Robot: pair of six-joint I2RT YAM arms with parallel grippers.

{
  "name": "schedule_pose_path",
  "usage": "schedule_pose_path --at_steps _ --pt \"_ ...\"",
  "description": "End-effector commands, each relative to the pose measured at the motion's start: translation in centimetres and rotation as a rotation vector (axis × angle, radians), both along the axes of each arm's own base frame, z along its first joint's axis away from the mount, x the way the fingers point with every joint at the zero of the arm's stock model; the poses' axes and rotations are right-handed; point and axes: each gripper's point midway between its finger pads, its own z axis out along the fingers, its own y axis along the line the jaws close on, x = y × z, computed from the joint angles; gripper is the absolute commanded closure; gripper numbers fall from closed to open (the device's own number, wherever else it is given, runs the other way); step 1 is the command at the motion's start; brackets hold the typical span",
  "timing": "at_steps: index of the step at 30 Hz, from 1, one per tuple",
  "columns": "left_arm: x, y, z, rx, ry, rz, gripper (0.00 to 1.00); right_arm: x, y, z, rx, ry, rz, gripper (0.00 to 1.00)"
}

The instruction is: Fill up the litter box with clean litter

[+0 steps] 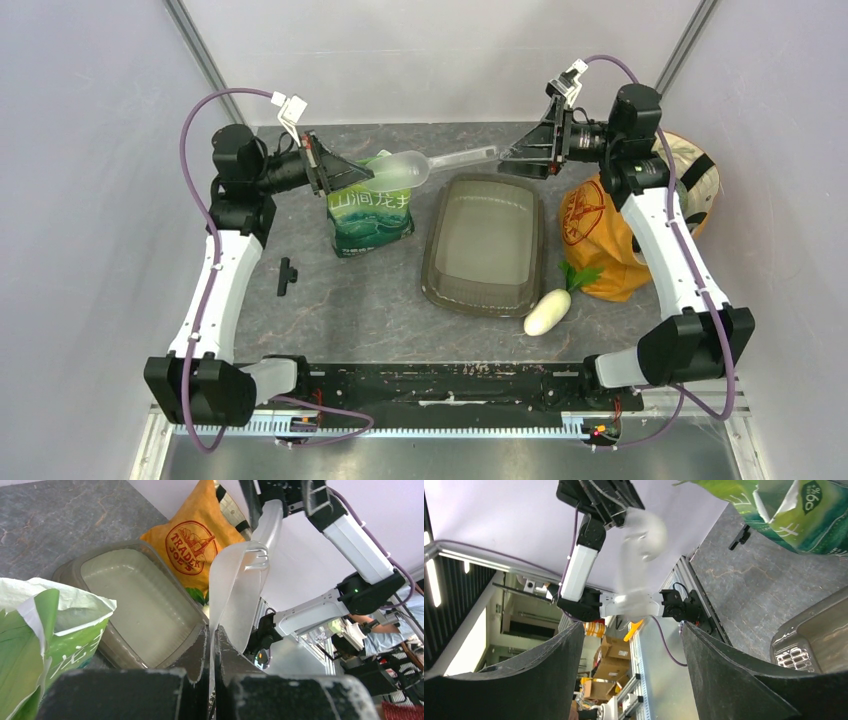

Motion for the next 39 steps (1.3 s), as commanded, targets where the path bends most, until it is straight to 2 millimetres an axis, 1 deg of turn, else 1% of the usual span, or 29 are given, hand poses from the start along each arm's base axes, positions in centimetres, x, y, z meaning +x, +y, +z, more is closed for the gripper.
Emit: schedule_pose_path --at_steps 1,2,4,6,9,13,15,19,20,26,32,37,39 --pt "-1.8 -0.2 3.5 -0.027 -0.091 -0.066 0.98 1.1 -0.1 -0.4 -0.003 0.039 -0.041 0.21" --pt "-2.0 -0.3 3.5 -0.03 -0.086 -0.081 0.98 1.6 0.0 -0.4 0.002 0.034 -0.049 0.21" --pt "-2.2 -0.5 3.3 -0.03 -0.078 -0.097 0.98 2.3 0.4 0.3 0.029 0.024 -0.045 0.22" --pt "-2.1 -0.6 3.1 -0.03 -0.069 -0.099 0.98 1.9 1.4 1.0 0.034 -0.014 -0.014 0.23" --pt "-2.2 -0.9 3.0 -0.031 -0.062 -0.117 0.98 1.2 2.3 1.4 0.045 -0.045 0.016 0.24" --pt "-2.2 -1.2 2.7 -0.032 -0.048 -0.124 0.98 0.4 3.3 1.8 0.054 -0.059 0.051 0.28" --pt "-2.1 -1.3 2.4 -0.032 -0.038 -0.125 0.98 -0.1 3.7 1.9 0.055 -0.062 0.066 0.32" --pt "-1.8 -1.5 2.0 -0.036 -0.015 -0.117 0.98 -0.8 4.0 1.3 0.052 -0.042 0.082 0.39" --pt "-1.7 -1.5 1.9 -0.036 -0.012 -0.115 0.98 -0.9 4.0 1.1 0.051 -0.033 0.085 0.4" --pt "-1.0 -1.4 1.6 -0.035 0.002 -0.097 0.98 -2.0 3.9 1.4 0.05 -0.047 0.102 0.44" --pt "-0.9 -1.6 1.2 -0.027 0.013 -0.11 0.98 -2.0 4.0 1.5 0.048 -0.047 0.11 0.47" --pt "-0.8 -1.7 0.8 -0.019 0.016 -0.111 0.98 -2.3 4.3 1.2 0.045 -0.034 0.126 0.52" --pt "-0.9 -1.8 0.6 -0.014 0.025 -0.114 0.98 -2.2 4.4 1.0 0.043 -0.025 0.128 0.55"
